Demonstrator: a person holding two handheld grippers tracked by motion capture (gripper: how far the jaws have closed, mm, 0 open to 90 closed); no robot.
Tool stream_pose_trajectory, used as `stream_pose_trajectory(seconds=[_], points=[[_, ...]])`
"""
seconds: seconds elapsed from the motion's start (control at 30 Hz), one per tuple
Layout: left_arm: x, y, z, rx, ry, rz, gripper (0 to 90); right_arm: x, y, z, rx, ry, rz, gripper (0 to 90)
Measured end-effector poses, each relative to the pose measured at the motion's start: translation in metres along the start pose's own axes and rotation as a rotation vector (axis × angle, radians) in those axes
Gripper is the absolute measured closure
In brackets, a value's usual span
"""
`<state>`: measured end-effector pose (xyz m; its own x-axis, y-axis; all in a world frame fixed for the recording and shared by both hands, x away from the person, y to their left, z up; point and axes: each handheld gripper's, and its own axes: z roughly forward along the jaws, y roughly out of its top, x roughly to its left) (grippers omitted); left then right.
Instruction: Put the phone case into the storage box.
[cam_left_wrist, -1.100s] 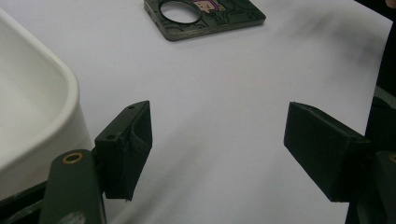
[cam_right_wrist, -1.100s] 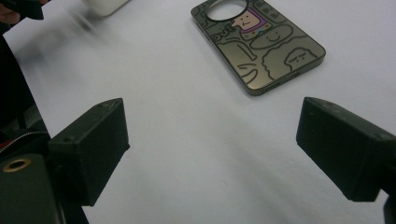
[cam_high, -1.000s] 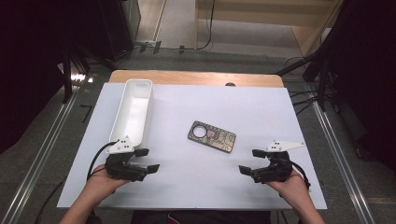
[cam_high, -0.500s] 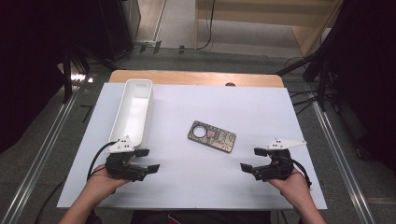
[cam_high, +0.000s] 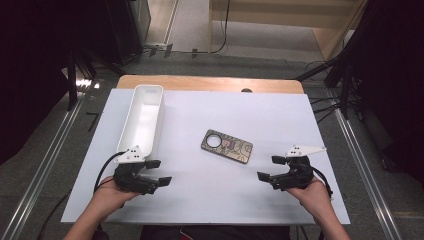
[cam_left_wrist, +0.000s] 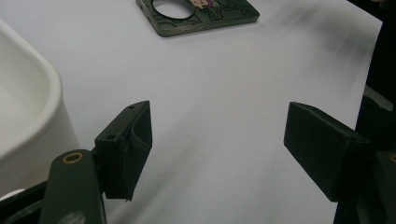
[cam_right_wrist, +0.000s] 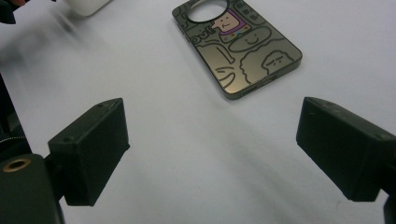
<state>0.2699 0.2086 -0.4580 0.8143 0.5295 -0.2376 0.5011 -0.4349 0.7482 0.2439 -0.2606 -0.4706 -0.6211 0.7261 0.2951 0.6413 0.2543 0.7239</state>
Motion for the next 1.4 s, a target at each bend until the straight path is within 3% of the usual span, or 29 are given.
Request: stream_pose_trajectory(seconds=[0.73,0.83,1.4], points=[[-0.002,0.001,0.004,0.024,-0.009,0.013,23.6,-0.005,0.013,0.010,0.000,0.006,-0.026,8.5],[-0.002,0.001,0.005,0.021,-0.011,0.010,23.6,-0.005,0.015,0.010,0.008,0.003,-0.012,8.4],[-0.002,0.001,0.004,0.020,-0.015,0.008,23.7,-0.008,0.034,0.023,-0.028,0.025,-0.046,8.5]])
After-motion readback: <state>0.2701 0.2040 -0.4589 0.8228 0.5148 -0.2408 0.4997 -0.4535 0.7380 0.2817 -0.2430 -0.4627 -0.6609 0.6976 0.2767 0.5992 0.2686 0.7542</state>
